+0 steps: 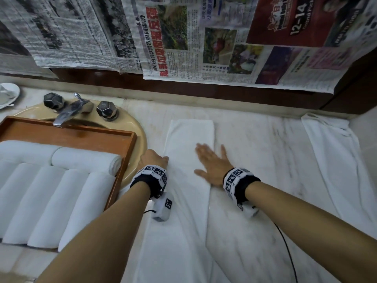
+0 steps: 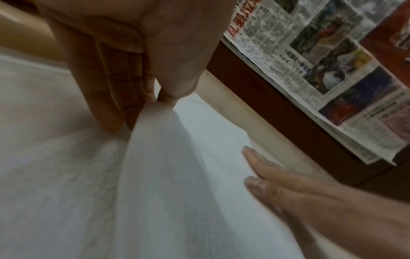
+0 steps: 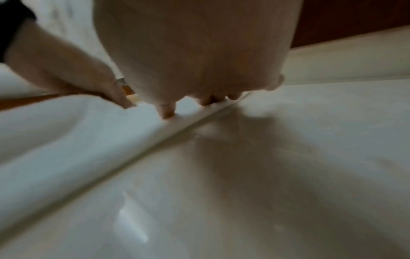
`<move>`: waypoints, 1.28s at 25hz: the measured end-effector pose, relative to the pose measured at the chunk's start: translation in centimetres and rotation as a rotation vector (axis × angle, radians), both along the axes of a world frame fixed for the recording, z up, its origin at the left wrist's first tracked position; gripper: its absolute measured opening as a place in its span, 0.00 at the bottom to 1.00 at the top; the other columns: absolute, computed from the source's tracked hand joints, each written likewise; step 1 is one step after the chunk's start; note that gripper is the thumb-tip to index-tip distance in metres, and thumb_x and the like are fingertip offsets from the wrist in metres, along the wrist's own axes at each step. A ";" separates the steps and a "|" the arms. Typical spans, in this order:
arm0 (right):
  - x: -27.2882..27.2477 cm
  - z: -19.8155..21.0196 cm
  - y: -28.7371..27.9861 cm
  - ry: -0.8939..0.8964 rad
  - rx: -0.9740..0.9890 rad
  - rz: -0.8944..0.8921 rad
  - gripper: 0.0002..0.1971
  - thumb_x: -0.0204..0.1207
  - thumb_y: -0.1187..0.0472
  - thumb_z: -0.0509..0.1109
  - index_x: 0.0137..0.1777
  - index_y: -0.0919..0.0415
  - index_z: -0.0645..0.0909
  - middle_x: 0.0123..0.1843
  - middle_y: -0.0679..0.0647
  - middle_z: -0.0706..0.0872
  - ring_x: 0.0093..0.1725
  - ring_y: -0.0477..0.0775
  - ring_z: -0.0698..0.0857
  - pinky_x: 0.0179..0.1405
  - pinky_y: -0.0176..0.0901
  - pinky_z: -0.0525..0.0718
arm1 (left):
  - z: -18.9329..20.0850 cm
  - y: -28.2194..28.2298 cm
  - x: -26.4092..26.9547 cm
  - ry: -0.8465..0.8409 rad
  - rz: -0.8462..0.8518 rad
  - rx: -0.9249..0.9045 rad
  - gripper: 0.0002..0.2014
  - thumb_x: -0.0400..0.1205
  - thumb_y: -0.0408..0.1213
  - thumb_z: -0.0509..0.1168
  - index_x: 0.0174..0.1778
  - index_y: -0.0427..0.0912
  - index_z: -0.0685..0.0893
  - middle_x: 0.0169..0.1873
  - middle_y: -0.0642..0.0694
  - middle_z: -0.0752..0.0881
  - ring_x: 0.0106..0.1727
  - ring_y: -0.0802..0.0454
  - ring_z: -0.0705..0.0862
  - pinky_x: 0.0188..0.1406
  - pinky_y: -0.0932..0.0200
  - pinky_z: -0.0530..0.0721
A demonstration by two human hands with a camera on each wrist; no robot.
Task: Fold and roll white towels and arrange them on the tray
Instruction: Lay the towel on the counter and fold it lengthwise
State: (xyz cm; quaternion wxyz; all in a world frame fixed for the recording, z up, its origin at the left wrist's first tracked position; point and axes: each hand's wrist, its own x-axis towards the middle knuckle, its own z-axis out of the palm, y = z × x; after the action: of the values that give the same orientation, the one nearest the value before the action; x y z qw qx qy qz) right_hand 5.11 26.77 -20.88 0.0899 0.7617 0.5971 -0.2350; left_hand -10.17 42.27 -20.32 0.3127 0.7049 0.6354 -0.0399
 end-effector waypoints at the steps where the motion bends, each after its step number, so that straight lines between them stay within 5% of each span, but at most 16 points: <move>1: 0.2 0.5 -0.2 -0.005 -0.021 -0.166 0.40 0.84 0.37 0.48 0.85 0.57 0.34 0.85 0.48 0.29 0.85 0.51 0.33 0.74 0.73 0.28 | 0.4 0.0 0.0 0.018 -0.036 0.003 0.16 0.75 0.48 0.73 0.36 0.37 0.83 0.41 0.39 0.89 0.36 0.41 0.84 0.37 0.54 0.85; 3: -0.3 2.1 -0.9 0.017 0.004 -0.305 0.38 0.85 0.42 0.53 0.86 0.61 0.41 0.87 0.51 0.37 0.86 0.53 0.39 0.77 0.72 0.34 | 1.8 -0.2 -0.2 0.051 -0.120 0.026 0.19 0.76 0.52 0.73 0.38 0.37 0.80 0.45 0.40 0.88 0.37 0.42 0.83 0.38 0.54 0.82; 5: -2.7 3.2 -2.8 0.083 0.163 -0.223 0.30 0.83 0.52 0.60 0.82 0.63 0.61 0.85 0.56 0.57 0.83 0.57 0.56 0.81 0.62 0.53 | 3.5 -1.6 -1.4 0.025 -0.214 0.118 0.20 0.76 0.56 0.73 0.48 0.41 0.83 0.47 0.45 0.87 0.45 0.43 0.85 0.43 0.53 0.83; 7: -5.8 2.9 -5.7 0.165 0.296 -0.196 0.17 0.81 0.60 0.63 0.67 0.62 0.80 0.69 0.56 0.77 0.69 0.59 0.74 0.67 0.52 0.72 | 4.7 -4.8 -4.0 -0.131 -0.326 0.199 0.10 0.77 0.50 0.73 0.48 0.51 0.85 0.45 0.51 0.88 0.47 0.47 0.87 0.47 0.54 0.84; 10: -9.6 1.5 -9.7 0.173 0.391 -0.263 0.10 0.79 0.62 0.67 0.54 0.57 0.89 0.54 0.52 0.85 0.56 0.58 0.82 0.58 0.55 0.78 | 5.2 -10.5 -8.3 -0.227 -0.667 0.096 0.01 0.77 0.46 0.71 0.41 0.57 0.87 0.38 0.60 0.89 0.43 0.58 0.86 0.47 0.57 0.84; 13: -11.2 1.4 -11.3 0.078 0.262 -0.328 0.13 0.81 0.54 0.66 0.63 0.49 0.84 0.65 0.41 0.81 0.72 0.50 0.72 0.77 0.68 0.56 | 4.0 -13.8 -10.0 -0.044 -0.891 0.034 0.13 0.77 0.45 0.64 0.56 0.62 0.84 0.47 0.58 0.88 0.50 0.54 0.85 0.50 0.55 0.82; 15: -12.6 2.2 -11.8 0.027 0.154 -0.340 0.19 0.80 0.49 0.66 0.70 0.47 0.76 0.71 0.37 0.74 0.79 0.50 0.63 0.75 0.79 0.45 | 3.4 -15.0 -10.6 0.007 -0.948 0.047 0.17 0.77 0.43 0.61 0.60 0.63 0.82 0.50 0.54 0.87 0.51 0.49 0.85 0.49 0.54 0.82; 21: -13.2 2.3 -13.5 0.021 -0.048 -0.305 0.43 0.75 0.37 0.67 0.85 0.41 0.49 0.85 0.33 0.48 0.86 0.56 0.43 0.65 0.91 0.34 | 3.7 -17.2 -11.2 0.128 -1.070 0.008 0.12 0.76 0.45 0.66 0.55 0.54 0.77 0.49 0.49 0.84 0.49 0.45 0.84 0.43 0.55 0.76; 23: -13.0 2.1 -13.8 0.010 -0.075 -0.298 0.45 0.74 0.37 0.68 0.85 0.41 0.46 0.85 0.31 0.44 0.86 0.57 0.40 0.64 0.91 0.33 | 4.2 -16.3 -12.0 0.149 -1.062 -0.021 0.07 0.75 0.43 0.65 0.47 0.53 0.76 0.45 0.50 0.83 0.46 0.46 0.83 0.41 0.56 0.76; 25: -13.4 2.4 -13.5 -0.003 -0.096 -0.301 0.45 0.75 0.39 0.69 0.85 0.43 0.47 0.85 0.33 0.44 0.85 0.58 0.38 0.64 0.92 0.33 | 4.3 -15.1 -13.8 0.210 -1.078 -0.058 0.09 0.75 0.42 0.66 0.49 0.53 0.78 0.44 0.51 0.82 0.47 0.46 0.83 0.43 0.55 0.79; 28: -14.2 3.0 -12.8 -0.016 -0.118 -0.309 0.44 0.76 0.44 0.70 0.86 0.47 0.47 0.86 0.37 0.44 0.85 0.59 0.36 0.65 0.92 0.34 | 4.1 -15.2 -15.6 0.088 -1.121 -0.164 0.18 0.74 0.41 0.69 0.60 0.52 0.79 0.36 0.54 0.84 0.43 0.52 0.86 0.47 0.54 0.85; 32: -14.7 3.4 -12.8 -0.030 -0.120 -0.320 0.43 0.78 0.46 0.69 0.86 0.48 0.47 0.86 0.38 0.44 0.85 0.59 0.35 0.66 0.91 0.34 | 4.8 -18.6 -15.1 -0.175 -1.169 -0.336 0.13 0.77 0.46 0.72 0.55 0.48 0.83 0.28 0.49 0.88 0.20 0.59 0.81 0.24 0.66 0.79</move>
State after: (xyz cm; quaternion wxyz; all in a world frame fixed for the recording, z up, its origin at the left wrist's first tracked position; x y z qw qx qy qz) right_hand -9.58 13.92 -17.50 0.1057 0.8437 0.4516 -0.2702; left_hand -25.26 23.65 -15.56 0.3968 0.8785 0.1009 -0.2464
